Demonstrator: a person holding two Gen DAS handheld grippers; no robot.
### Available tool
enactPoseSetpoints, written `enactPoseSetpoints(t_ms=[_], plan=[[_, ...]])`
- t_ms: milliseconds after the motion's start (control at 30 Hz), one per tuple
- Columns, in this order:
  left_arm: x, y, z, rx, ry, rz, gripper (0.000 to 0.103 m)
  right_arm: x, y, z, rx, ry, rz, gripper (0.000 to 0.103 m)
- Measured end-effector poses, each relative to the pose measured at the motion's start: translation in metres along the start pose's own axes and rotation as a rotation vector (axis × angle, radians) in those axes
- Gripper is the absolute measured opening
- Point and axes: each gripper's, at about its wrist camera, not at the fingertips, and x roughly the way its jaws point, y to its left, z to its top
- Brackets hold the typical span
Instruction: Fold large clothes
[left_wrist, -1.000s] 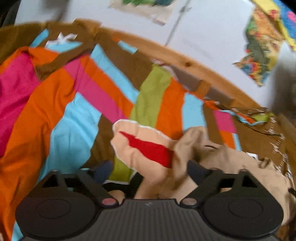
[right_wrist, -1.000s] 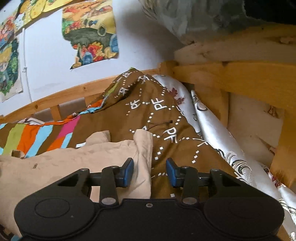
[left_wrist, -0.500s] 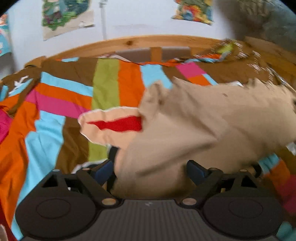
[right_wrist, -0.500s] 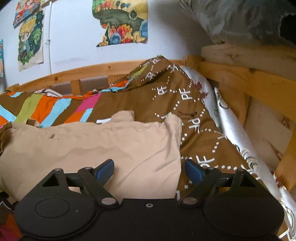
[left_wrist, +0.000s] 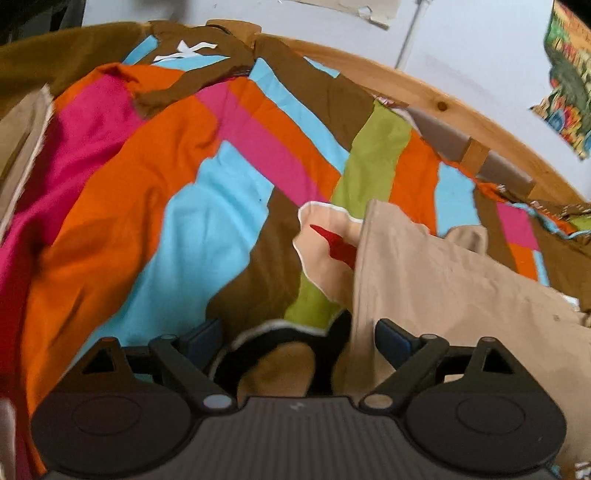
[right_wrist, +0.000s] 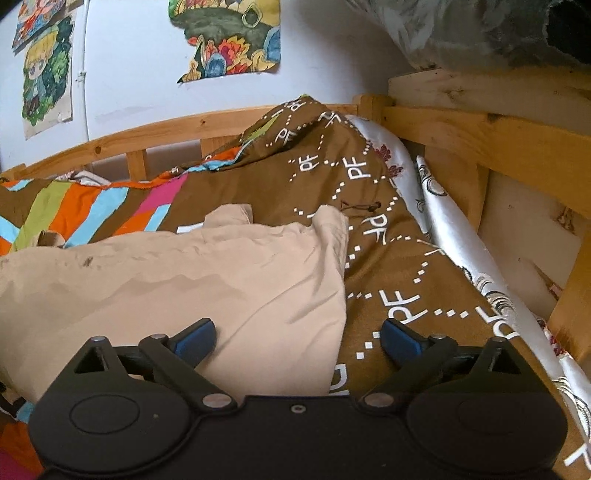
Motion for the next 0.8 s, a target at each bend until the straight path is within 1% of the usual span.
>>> enactPoseSetpoints(t_ms=[33, 100, 167, 233, 300, 333, 400, 467, 500, 567, 600, 667, 700, 733, 767, 800], plan=[[-0.007, 0.002, -0.005, -0.006, -0.013, -0.024, 0.098, -0.003, 0.000, 0.001, 0.007, 0.000, -0.001, 0.099], [-0.023, 0.003, -0.015, -0.008, -0.033, -0.084, 0.099, -0.014, 0.000, 0.004, 0.041, 0.010, -0.006, 0.100], [-0.035, 0.001, -0.024, -0.004, -0.019, -0.151, 0.100, -0.027, -0.002, 0.008, 0.115, 0.036, -0.003, 0.101], [-0.039, 0.003, -0.032, -0.021, 0.025, -0.226, 0.100, -0.043, -0.003, 0.011, 0.201, 0.051, 0.003, 0.101], [-0.036, 0.006, -0.040, -0.065, 0.092, -0.306, 0.100, -0.064, -0.007, 0.007, 0.314, 0.055, 0.034, 0.101], [-0.032, 0.008, -0.043, -0.098, 0.122, -0.341, 0.099, -0.073, -0.009, 0.002, 0.382, 0.055, 0.058, 0.101], [-0.024, 0.011, -0.051, -0.166, 0.158, -0.389, 0.099, -0.079, -0.013, -0.009, 0.502, 0.090, 0.143, 0.100], [-0.014, 0.013, -0.052, -0.218, 0.179, -0.386, 0.099, -0.068, -0.017, -0.017, 0.587, 0.150, 0.209, 0.092], [-0.009, 0.014, -0.052, -0.244, 0.184, -0.371, 0.099, -0.062, -0.018, -0.018, 0.610, 0.159, 0.221, 0.091], [0.002, 0.018, -0.048, -0.312, 0.180, -0.345, 0.097, -0.049, -0.021, -0.023, 0.648, 0.144, 0.213, 0.087], [0.007, 0.020, -0.047, -0.340, 0.176, -0.340, 0.094, -0.044, -0.023, -0.024, 0.666, 0.136, 0.203, 0.085], [0.016, 0.024, -0.046, -0.399, 0.184, -0.319, 0.086, -0.039, -0.022, -0.024, 0.682, 0.123, 0.185, 0.080], [0.020, 0.024, -0.046, -0.422, 0.199, -0.310, 0.077, -0.039, -0.020, -0.024, 0.672, 0.120, 0.174, 0.079], [0.024, 0.024, -0.046, -0.430, 0.216, -0.303, 0.067, -0.039, -0.018, -0.024, 0.655, 0.124, 0.161, 0.074], [0.027, 0.022, -0.047, -0.429, 0.236, -0.296, 0.063, -0.042, -0.015, -0.026, 0.637, 0.135, 0.144, 0.068], [0.027, 0.021, -0.048, -0.426, 0.240, -0.296, 0.062, -0.046, -0.015, -0.027, 0.634, 0.165, 0.132, 0.067]])
